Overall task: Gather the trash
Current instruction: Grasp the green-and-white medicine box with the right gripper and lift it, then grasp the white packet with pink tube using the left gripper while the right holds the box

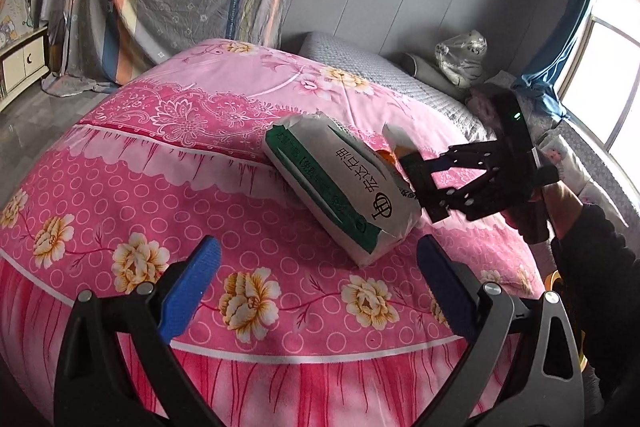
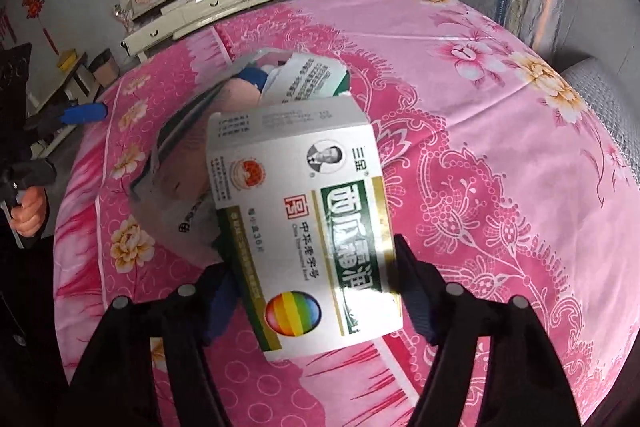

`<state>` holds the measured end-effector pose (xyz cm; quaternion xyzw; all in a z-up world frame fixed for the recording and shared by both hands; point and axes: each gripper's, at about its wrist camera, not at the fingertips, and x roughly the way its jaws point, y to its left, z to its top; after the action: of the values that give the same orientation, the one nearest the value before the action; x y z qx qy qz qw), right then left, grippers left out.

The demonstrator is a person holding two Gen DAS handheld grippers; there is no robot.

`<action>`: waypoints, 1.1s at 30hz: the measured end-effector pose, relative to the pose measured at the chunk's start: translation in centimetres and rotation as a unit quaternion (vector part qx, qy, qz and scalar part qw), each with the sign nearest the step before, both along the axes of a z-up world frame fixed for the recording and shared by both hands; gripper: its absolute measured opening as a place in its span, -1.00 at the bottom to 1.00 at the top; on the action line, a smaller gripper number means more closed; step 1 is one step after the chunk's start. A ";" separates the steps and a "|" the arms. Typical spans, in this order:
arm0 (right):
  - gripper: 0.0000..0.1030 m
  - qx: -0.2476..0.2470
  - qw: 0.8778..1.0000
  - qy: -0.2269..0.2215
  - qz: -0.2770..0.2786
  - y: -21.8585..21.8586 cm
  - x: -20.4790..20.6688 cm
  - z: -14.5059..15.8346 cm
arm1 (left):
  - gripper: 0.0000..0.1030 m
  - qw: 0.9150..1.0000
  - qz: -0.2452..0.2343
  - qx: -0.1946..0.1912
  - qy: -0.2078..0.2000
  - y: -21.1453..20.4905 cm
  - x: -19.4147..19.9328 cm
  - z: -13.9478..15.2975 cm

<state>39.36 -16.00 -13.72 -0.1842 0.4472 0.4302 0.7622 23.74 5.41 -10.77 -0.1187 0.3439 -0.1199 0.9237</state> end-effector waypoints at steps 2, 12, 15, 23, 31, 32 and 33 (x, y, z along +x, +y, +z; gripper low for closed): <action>0.28 0.038 0.999 0.000 -0.021 -1.6 -0.2 1.3 | 0.82 1.000 -0.006 0.001 0.009 -0.5 0.4 0.2; 0.29 0.202 0.970 -0.044 -0.129 -11.7 -7.1 7.0 | 0.82 0.998 -0.043 0.040 0.032 -5.9 2.2 1.5; 0.29 0.226 0.964 -0.039 -0.137 -13.3 -9.4 6.9 | 0.83 0.996 -0.049 0.063 0.039 -8.0 2.7 1.3; 0.29 0.254 0.957 -0.046 -0.133 -14.3 -12.8 7.0 | 0.83 0.989 -0.002 0.135 0.061 -10.5 5.6 -0.3; 0.29 0.269 0.955 -0.050 -0.114 -14.1 -14.2 7.0 | 0.83 0.982 0.023 0.164 0.091 -11.3 7.9 -1.8; 0.29 0.269 0.955 -0.051 -0.115 -14.0 -14.3 7.0 | 0.83 0.981 0.025 0.169 0.093 -11.5 8.2 -1.9; 0.29 0.269 0.955 -0.050 -0.115 -14.0 -14.3 6.9 | 0.83 0.979 0.027 0.178 0.093 -11.7 8.5 -2.1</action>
<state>25.07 -29.96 -6.86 0.0584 0.2943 0.4343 0.8493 32.24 -6.29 -12.83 0.0276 0.4408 -0.0207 0.8970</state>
